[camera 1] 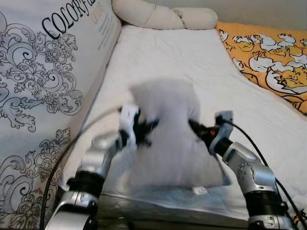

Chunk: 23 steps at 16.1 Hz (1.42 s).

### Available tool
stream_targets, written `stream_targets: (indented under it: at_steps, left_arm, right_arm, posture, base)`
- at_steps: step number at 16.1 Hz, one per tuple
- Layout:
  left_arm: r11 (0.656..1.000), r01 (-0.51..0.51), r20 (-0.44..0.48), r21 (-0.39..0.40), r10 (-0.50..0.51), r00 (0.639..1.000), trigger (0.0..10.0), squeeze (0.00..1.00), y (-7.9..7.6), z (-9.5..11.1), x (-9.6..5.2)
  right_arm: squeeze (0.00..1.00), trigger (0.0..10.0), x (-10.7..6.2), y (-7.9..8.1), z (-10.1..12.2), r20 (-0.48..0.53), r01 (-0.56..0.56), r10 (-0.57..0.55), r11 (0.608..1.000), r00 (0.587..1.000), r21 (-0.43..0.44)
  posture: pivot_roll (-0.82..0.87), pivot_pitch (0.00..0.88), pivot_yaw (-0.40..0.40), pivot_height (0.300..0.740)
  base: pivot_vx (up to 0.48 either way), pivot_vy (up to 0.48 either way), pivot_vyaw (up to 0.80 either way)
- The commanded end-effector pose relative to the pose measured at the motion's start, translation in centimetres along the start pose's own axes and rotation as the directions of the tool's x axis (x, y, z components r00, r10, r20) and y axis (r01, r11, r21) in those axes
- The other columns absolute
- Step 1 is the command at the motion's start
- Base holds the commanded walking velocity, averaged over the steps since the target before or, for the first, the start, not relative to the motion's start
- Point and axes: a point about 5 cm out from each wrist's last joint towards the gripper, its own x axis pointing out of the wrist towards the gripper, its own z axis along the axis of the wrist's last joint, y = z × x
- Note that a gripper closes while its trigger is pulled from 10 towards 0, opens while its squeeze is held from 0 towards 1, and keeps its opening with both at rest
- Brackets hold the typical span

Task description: Clean up the room

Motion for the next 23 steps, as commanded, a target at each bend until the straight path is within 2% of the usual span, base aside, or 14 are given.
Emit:
stream_targets:
  at_steps: [1,3,4,5,6,7,9,13,19,23]
  left_arm:
    - [0.996,0.052,0.089,0.071,-0.058,0.994,0.0,0.00,-1.4,2.4,1.0]
    - [0.991,0.022,0.080,0.134,-0.033,0.996,0.0,0.00,-1.3,2.7,0.9]
    - [0.980,-0.002,0.064,0.197,-0.011,0.998,0.0,0.00,-1.2,2.6,0.8]
    - [0.944,-0.063,0.049,0.323,0.050,0.998,9.7,0.00,-1.0,2.6,0.7]
    - [0.935,-0.075,0.018,0.346,0.073,0.997,10.0,0.00,-1.1,2.3,0.8]
    - [0.933,-0.114,0.060,0.340,0.099,0.993,10.0,0.00,-1.1,2.6,0.6]
    - [0.932,-0.133,0.078,0.338,0.113,0.991,10.0,0.00,-1.1,2.6,0.5]
    - [0.917,-0.190,0.105,0.351,0.164,0.981,10.0,0.00,-1.1,2.4,0.5]
    - [0.910,-0.208,0.109,0.360,0.181,0.977,10.0,0.00,-1.0,2.4,0.4]
    - [0.902,-0.230,0.113,0.365,0.203,0.973,10.0,0.00,-0.8,2.5,0.5]
  right_arm:
    - [0.00,0.0,0.2,1.2,0.7,0.087,-0.026,0.024,1.000,0.996,0.015]
    - [0.00,0.0,0.2,1.4,0.8,0.135,0.013,-0.017,0.999,0.991,0.031]
    - [0.00,1.6,0.2,1.3,0.7,0.142,0.038,-0.042,0.999,0.989,0.029]
    - [0.00,10.0,0.1,1.2,0.5,0.152,0.088,-0.090,0.996,0.984,0.018]
    - [0.00,10.0,0.1,1.1,0.2,0.142,0.121,-0.124,0.992,0.982,0.033]
    - [0.00,10.0,0.1,1.2,0.1,0.143,0.137,-0.140,0.990,0.980,0.027]
    - [0.00,10.0,0.1,1.2,-0.1,0.136,0.137,-0.139,0.990,0.981,0.025]
    - [0.00,10.0,0.4,1.1,-0.7,0.142,0.162,-0.166,0.986,0.976,0.038]
    - [0.00,10.0,0.7,0.7,-1.1,0.130,0.165,-0.166,0.986,0.978,0.019]
    - [0.00,10.0,0.6,-0.1,-1.0,0.129,0.190,-0.189,0.982,0.973,0.011]
  posture:
    - [0.02,0.000,-0.009,0.740]
    - [0.02,0.000,-0.008,0.740]
    - [0.03,0.000,-0.008,0.740]
    - [0.03,0.000,-0.009,0.740]
    - [0.03,0.000,-0.008,0.740]
    - [0.03,0.000,-0.007,0.740]
    - [0.03,0.000,-0.006,0.740]
    - [0.04,0.000,-0.021,0.740]
    - [0.04,0.000,-0.032,0.740]
    - [0.04,0.000,-0.035,0.740]
  base:
    - [0.000,0.000,0.00]
    - [0.000,0.000,0.00]
    - [0.000,0.000,0.00]
    - [0.000,0.000,0.00]
    - [0.000,0.000,0.00]
    - [0.000,0.000,0.00]
    - [0.000,0.000,0.00]
    - [0.000,0.480,-0.70]
    - [0.000,0.471,0.00]
    - [0.000,0.000,0.00]
